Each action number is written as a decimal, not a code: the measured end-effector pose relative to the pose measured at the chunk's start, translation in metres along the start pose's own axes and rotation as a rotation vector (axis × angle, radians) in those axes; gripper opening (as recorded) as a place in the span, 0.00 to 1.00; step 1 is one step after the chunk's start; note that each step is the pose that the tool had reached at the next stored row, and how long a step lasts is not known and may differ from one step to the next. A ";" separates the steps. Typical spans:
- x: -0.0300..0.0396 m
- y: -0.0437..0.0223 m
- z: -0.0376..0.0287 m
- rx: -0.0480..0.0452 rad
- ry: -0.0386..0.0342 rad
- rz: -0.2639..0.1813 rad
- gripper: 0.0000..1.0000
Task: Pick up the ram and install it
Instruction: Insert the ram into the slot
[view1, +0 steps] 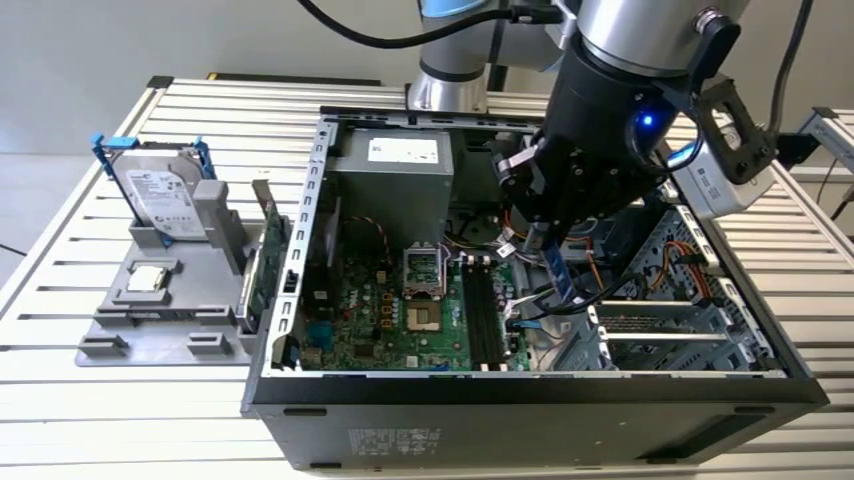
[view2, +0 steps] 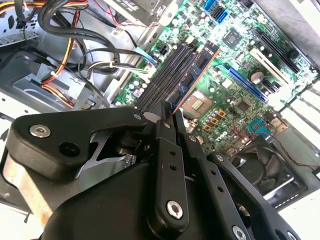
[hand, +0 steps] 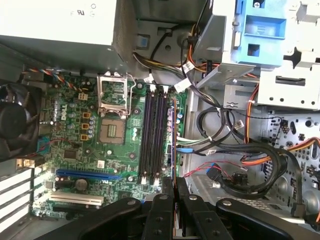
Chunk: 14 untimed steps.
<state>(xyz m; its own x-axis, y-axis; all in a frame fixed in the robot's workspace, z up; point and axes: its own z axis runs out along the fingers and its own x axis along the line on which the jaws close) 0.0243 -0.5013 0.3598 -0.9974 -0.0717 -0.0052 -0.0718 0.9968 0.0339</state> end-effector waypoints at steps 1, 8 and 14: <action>0.0000 0.0000 0.0004 0.0001 0.0000 0.000 0.00; -0.0003 -0.0001 0.0031 0.0000 0.0001 0.000 0.00; -0.0003 -0.0002 0.0057 0.0000 0.0000 0.001 0.00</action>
<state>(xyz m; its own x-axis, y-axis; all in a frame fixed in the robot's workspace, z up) 0.0247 -0.5013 0.3542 -0.9975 -0.0711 -0.0052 -0.0712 0.9969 0.0339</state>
